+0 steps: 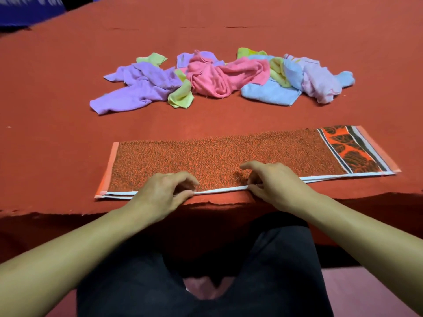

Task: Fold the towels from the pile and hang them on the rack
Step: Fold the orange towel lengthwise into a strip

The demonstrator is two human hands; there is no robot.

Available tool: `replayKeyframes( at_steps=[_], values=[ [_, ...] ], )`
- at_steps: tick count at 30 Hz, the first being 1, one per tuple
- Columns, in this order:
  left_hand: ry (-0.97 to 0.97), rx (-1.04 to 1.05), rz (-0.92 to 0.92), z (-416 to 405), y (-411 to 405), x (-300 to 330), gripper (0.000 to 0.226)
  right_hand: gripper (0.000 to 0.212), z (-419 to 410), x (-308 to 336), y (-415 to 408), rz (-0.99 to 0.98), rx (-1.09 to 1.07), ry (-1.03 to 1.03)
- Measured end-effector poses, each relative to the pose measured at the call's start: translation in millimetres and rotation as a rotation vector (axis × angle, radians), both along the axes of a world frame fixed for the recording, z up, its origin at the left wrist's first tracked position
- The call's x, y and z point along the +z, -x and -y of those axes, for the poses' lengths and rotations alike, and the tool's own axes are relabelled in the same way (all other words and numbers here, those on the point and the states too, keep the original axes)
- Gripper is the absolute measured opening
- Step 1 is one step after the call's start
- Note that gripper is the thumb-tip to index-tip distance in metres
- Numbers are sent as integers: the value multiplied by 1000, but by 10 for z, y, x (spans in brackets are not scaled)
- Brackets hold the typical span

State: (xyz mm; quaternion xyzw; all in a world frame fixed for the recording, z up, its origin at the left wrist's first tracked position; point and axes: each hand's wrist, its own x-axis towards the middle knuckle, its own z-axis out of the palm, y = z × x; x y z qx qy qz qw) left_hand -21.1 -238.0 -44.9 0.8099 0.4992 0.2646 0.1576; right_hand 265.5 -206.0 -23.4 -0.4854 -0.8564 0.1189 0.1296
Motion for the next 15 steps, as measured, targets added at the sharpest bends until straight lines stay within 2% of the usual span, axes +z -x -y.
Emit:
replayKeyframes(
  at_steps=[3,8,11,15],
  values=[
    [-42,19,-27,20,79,8,31,58,-21,42,69,-38,11,-44],
    [-194,184,-66,185,541,90,25,49,-14,113,525,-155,95,-11],
    [-172,304,-118,285,964,117,33,47,-25,96,937,-191,179,41],
    [-33,379,-53,411,1306,127,44,42,-74,47,1445,-246,257,156]
  ],
)
